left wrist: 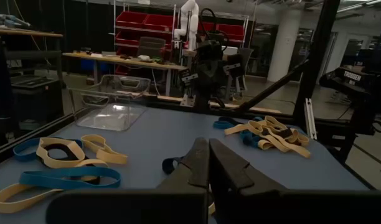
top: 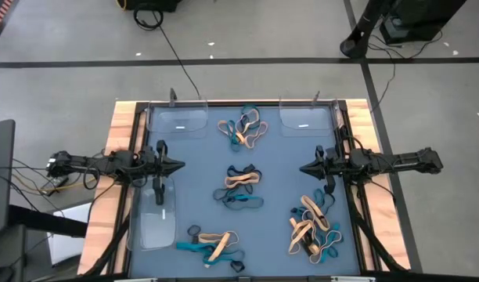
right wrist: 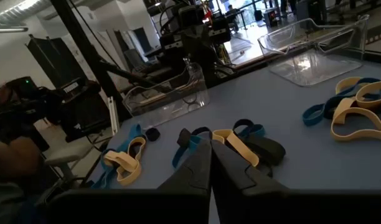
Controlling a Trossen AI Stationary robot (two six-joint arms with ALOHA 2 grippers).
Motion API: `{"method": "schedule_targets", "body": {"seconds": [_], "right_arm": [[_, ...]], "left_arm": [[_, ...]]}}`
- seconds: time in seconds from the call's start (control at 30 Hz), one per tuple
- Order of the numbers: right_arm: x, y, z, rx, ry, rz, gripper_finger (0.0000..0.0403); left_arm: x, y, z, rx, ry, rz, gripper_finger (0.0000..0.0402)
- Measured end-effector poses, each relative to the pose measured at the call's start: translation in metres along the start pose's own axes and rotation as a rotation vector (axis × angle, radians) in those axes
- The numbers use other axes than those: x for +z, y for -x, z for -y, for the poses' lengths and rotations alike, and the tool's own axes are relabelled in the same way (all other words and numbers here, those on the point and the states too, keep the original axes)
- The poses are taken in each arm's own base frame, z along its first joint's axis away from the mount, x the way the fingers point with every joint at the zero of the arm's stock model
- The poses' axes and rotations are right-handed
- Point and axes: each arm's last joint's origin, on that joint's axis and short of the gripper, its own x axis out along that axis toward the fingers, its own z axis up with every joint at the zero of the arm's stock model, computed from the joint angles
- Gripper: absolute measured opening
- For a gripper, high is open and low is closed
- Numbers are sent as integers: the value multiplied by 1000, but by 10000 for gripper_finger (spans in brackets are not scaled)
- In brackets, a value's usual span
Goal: Sort rubber bands into baskets
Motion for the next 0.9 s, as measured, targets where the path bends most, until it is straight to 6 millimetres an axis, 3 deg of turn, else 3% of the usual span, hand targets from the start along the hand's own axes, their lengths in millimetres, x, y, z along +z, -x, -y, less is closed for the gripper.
{"method": "schedule_targets", "body": {"seconds": [0.33,0.53,0.77,0.9], "right_arm": [[1,0,1,-37,0,19,16],[4,0,2,-108,100,67,16],[16,2,0,-145,55,215,16],[25,5,0,-252,68,343,16]], "left_arm": [[0,0,0,0,0,0,8],[1,0,0,15,-42,7,8],[6,0,-1,49,-92,65,8],[11,1,0,46,-81,118,8]]}}
